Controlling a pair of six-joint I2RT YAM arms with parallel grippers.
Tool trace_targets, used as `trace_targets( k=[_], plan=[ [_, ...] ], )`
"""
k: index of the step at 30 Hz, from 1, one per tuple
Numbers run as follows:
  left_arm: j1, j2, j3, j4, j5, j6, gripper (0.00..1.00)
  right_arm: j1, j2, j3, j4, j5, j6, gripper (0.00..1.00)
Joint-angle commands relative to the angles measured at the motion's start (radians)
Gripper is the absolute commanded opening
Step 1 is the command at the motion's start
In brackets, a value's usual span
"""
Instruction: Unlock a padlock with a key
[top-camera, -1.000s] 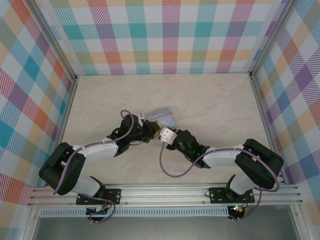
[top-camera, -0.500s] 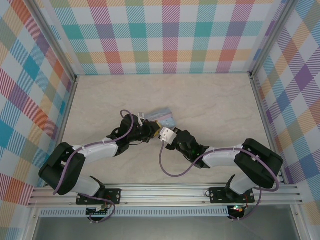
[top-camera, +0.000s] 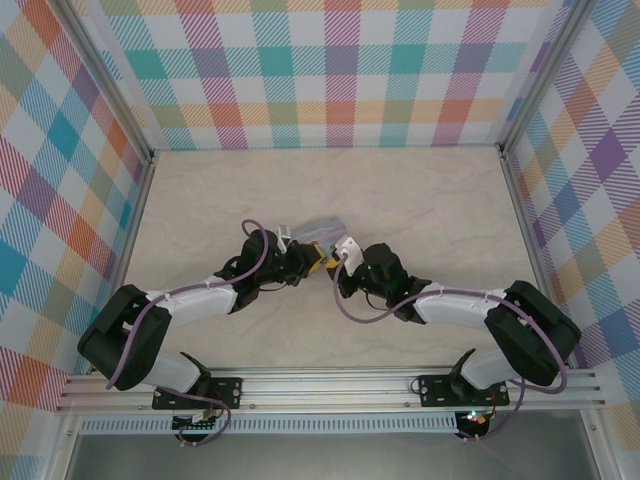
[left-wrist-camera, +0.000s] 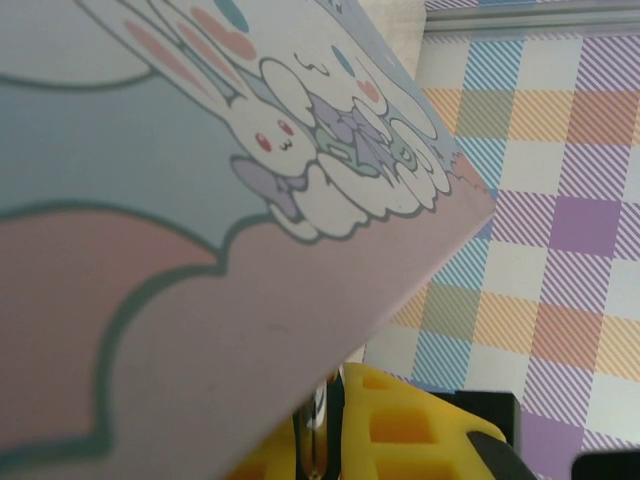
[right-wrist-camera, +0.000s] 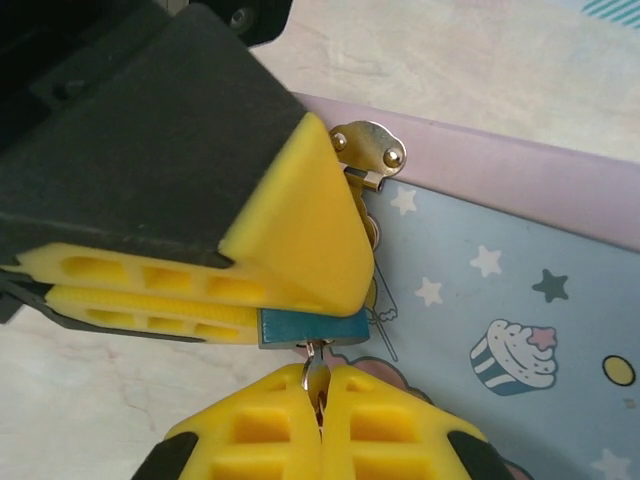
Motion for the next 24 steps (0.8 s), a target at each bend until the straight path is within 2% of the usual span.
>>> trace_targets(
  k=[1, 16, 24],
  plan=[
    [-0.028, -0.001, -0.008, 0.048, 0.049, 0.033, 0.00, -0.084, -0.007, 0.023, 0.101, -0.183, 0.222, 0.00],
    [-0.041, 0.021, -0.025, 0.041, 0.026, 0.192, 0.00, -0.182, 0.065, 0.053, 0.164, -0.423, 0.455, 0.00],
    [-0.043, 0.034, -0.034, 0.065, 0.018, 0.227, 0.00, -0.202, 0.076, 0.040, 0.139, -0.453, 0.475, 0.00]
  ],
)
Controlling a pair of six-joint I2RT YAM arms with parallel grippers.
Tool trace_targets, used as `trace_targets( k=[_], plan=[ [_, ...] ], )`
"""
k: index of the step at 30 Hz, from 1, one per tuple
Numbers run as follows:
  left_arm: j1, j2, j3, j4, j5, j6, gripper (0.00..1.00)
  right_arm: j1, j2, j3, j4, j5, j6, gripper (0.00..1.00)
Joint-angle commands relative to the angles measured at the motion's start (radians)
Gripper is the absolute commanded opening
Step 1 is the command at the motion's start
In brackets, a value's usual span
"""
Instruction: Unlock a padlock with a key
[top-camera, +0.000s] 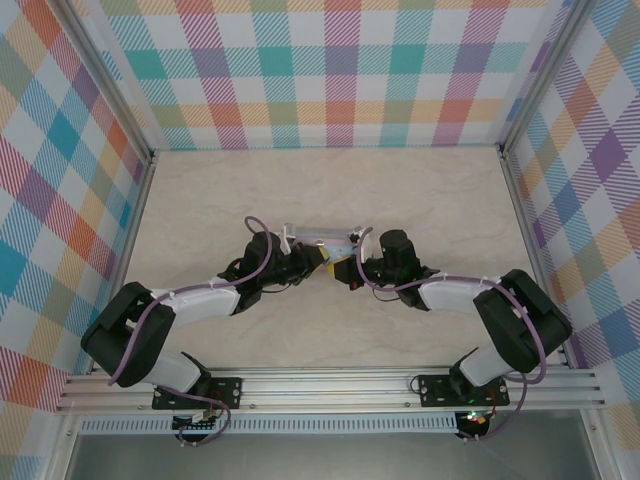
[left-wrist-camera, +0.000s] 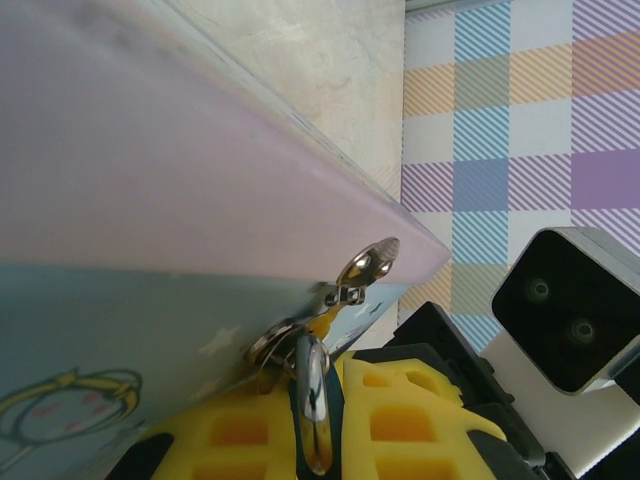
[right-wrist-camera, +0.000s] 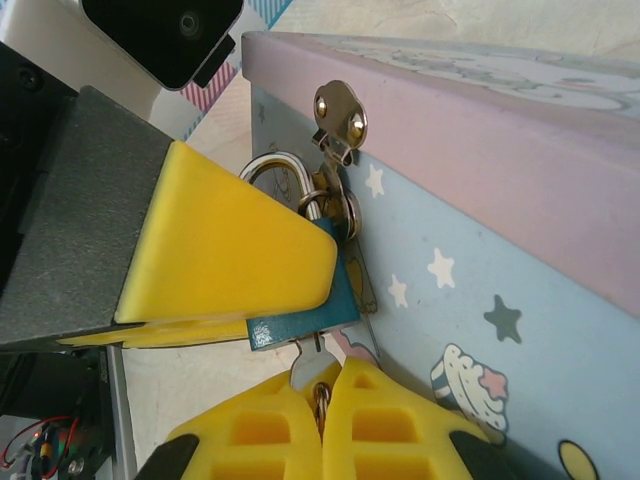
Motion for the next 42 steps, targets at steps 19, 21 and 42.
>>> trace_targets(
  k=[19, 21, 42],
  plan=[
    [-0.022, -0.009, -0.002, -0.019, -0.020, 0.015, 0.00, -0.068, -0.150, -0.074, -0.090, 0.071, -0.157, 0.40],
    [-0.021, -0.018, 0.002, -0.034, -0.033, 0.005, 0.00, -0.068, -0.186, -0.094, -0.102, 0.106, -0.188, 0.44],
    [-0.022, 0.025, -0.002, -0.011, -0.016, -0.123, 0.00, 0.233, -0.256, -0.133, -0.087, 0.619, -0.709, 0.57]
  ],
)
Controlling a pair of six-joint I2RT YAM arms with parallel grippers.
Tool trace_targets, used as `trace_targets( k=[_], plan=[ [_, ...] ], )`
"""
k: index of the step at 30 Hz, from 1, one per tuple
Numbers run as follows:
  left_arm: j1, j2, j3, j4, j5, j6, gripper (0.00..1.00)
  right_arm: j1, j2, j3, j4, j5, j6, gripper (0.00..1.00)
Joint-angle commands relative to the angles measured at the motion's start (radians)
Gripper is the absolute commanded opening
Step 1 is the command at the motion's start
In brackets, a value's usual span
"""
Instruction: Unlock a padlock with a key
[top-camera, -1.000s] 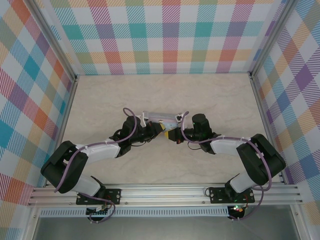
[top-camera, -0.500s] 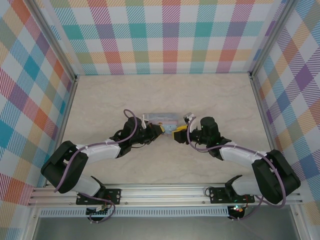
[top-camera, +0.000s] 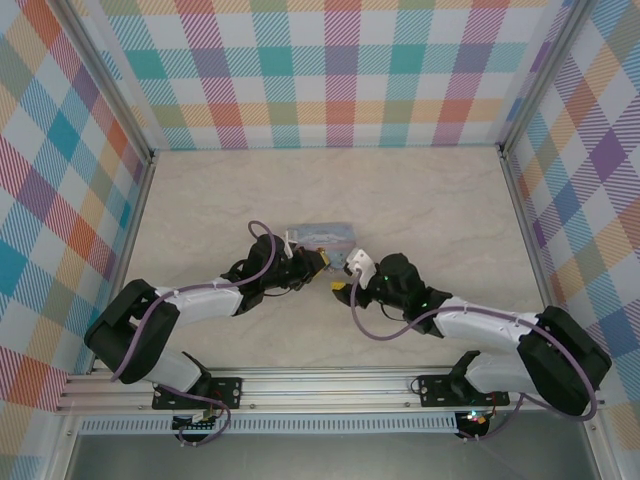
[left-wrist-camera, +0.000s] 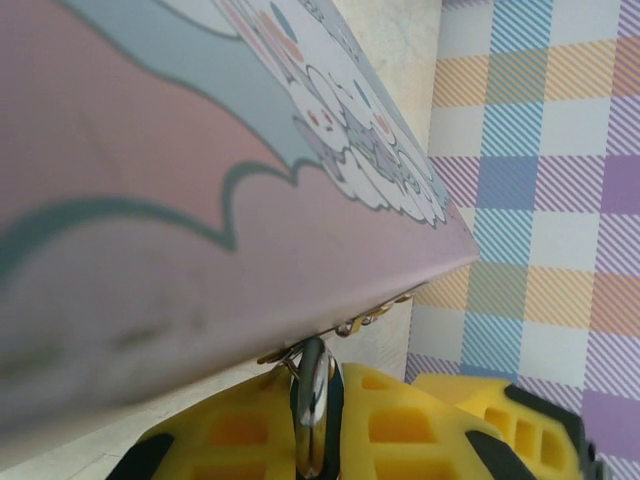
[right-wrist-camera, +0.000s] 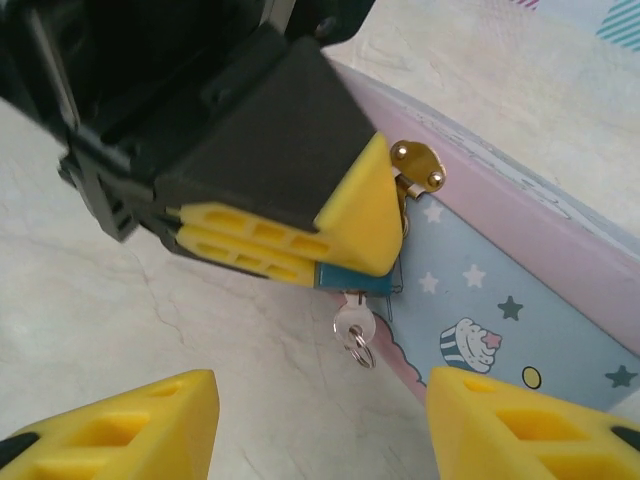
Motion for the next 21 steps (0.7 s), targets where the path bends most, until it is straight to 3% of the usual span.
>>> trace_targets(
  k=[1, 15, 21],
  plan=[
    [-0.008, 0.002, -0.001, 0.023, -0.009, -0.076, 0.00, 0.041, 0.039, 0.000, 0.063, 0.171, -0.138, 0.57],
    [-0.011, -0.015, -0.001, 0.010, 0.003, -0.081, 0.00, 0.085, 0.157, 0.059, 0.169, 0.263, -0.189, 0.56],
    [-0.011, -0.009, 0.003, 0.015, 0.007, -0.085, 0.00, 0.100, 0.175, 0.076, 0.163, 0.245, -0.195, 0.49]
  ],
)
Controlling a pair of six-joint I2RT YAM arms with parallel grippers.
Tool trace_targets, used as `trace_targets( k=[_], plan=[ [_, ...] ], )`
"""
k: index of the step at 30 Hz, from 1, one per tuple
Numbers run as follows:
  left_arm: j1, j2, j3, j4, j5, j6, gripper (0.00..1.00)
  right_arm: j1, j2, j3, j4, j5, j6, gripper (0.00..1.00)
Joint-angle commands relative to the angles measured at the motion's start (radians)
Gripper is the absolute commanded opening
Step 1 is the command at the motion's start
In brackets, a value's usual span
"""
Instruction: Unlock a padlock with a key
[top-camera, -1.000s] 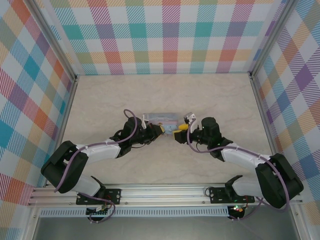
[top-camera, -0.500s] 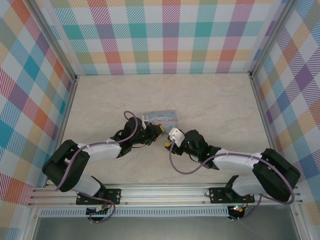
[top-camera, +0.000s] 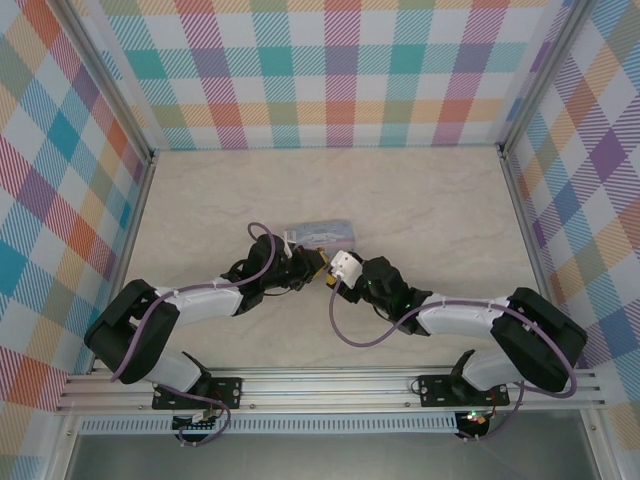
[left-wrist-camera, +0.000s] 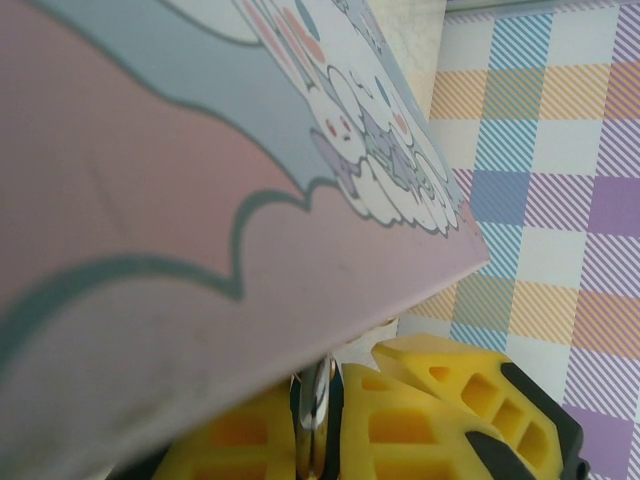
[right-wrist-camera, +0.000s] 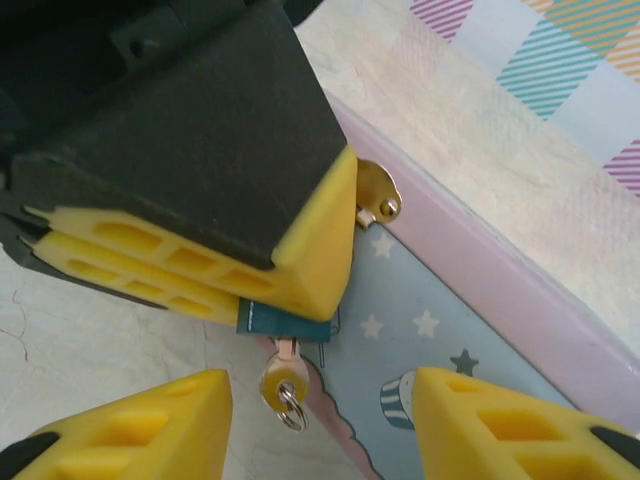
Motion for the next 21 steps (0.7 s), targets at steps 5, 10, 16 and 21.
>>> trace_targets(
  k=[5, 10, 16, 21],
  plan=[
    [-0.011, -0.010, 0.002, 0.014, 0.011, -0.033, 0.00, 0.023, 0.052, 0.032, 0.061, 0.012, -0.007, 0.42],
    [-0.012, -0.012, 0.001, 0.014, 0.012, -0.034, 0.00, 0.028, 0.066, 0.037, 0.061, 0.028, -0.002, 0.33],
    [-0.015, -0.014, 0.002, 0.015, 0.016, -0.036, 0.00, 0.027, 0.071, 0.042, 0.061, 0.035, 0.018, 0.19],
    [-0.018, -0.010, 0.002, 0.016, 0.019, -0.034, 0.00, 0.027, 0.075, 0.046, 0.100, 0.033, 0.043, 0.10]
  ],
)
